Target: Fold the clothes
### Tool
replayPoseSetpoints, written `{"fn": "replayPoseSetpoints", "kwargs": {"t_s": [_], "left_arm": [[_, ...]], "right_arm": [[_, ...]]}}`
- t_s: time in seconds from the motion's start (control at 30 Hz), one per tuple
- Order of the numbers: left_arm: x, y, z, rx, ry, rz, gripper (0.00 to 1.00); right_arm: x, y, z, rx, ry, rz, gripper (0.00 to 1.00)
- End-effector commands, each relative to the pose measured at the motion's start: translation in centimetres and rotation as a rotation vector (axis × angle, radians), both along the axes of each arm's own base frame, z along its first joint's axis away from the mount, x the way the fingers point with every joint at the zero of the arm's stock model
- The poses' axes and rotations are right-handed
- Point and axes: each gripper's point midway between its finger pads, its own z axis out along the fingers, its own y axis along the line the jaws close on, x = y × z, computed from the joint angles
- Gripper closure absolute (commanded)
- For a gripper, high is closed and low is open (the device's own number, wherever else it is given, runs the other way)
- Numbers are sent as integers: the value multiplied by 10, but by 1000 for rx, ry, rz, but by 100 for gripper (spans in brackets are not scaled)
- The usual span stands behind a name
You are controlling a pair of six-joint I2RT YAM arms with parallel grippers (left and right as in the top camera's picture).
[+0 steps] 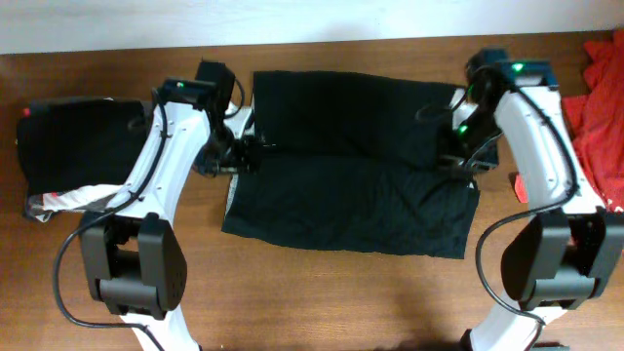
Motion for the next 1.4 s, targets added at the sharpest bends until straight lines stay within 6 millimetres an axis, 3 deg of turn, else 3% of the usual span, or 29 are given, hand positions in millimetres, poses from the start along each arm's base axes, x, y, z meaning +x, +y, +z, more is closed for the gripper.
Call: {"fn": "replayPoseSetpoints", "kwargs": {"t_s": [0.0,0.13,0.27,0.63,0.9,1.0,1.07,1.37], "left_arm": [[-12,13,-16,34,50,19,27],[-27,18,-30,39,108,30,27],[-44,11,-42,-7,169,33,27],[-62,4,-63,-57,221,39,28],[-86,6,-70,-56,307,45,61],[-92,7,-68,-52,334,47,87],[-98,8,-66,-47,358,48,99],[-131,25,-70,48,475,49,99]], "right_arm": [[-11,5,-20,18,59,18,56],[-20,4,-31,21,87,33,56],[-23,4,-37,22,99,33,55],[-21,4,-38,21,89,33,55],[-21,4,-38,21,88,33,54],[-21,4,-38,21,88,33,54],[-21,4,-38,21,91,33,54],[-30,4,-36,22,127,32,54]]}}
